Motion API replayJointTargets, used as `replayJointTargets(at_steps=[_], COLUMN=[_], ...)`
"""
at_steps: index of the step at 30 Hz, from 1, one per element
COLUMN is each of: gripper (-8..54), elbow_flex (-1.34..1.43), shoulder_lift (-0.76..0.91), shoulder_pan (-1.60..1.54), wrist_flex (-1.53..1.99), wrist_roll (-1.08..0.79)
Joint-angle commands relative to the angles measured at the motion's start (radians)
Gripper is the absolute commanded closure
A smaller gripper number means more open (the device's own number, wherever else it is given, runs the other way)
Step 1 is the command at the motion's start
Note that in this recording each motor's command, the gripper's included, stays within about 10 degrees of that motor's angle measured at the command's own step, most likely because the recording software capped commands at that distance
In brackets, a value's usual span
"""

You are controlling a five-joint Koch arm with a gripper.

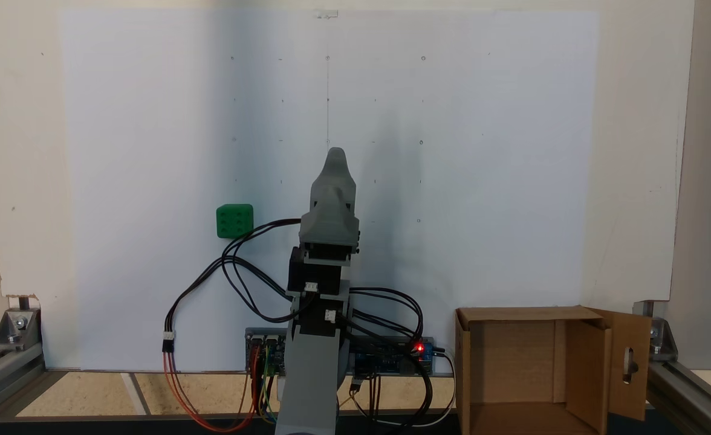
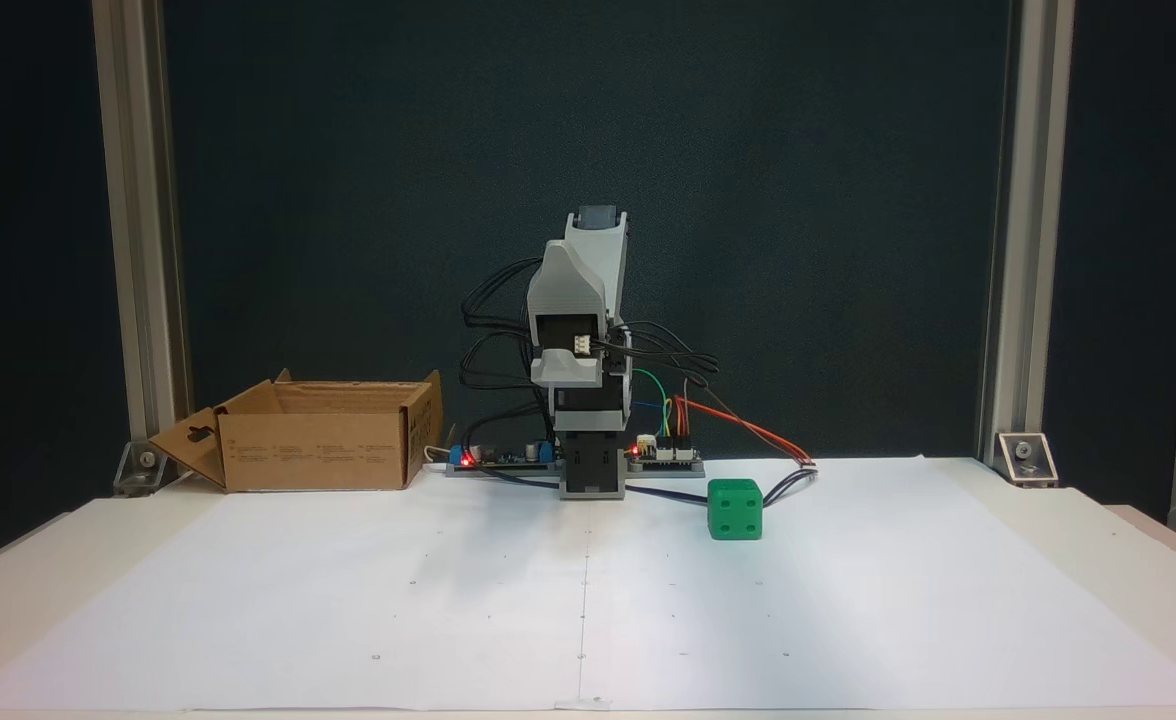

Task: Grasp a green dice and put it in the bin.

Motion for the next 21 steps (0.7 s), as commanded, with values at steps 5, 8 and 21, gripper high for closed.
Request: replayJointTargets(at_steps=[5, 8, 21], gripper=[1.3, 1.5, 1.7], elbow_flex=[0.048, 0.044, -0.387], shoulder_lift=[0.106, 0.106, 0.110], shoulder_pan=[0.000, -0.006, -0.029], wrist_flex=[-0.005, 0.014, 0.833], wrist_roll=[-0.015, -0.015, -0.017])
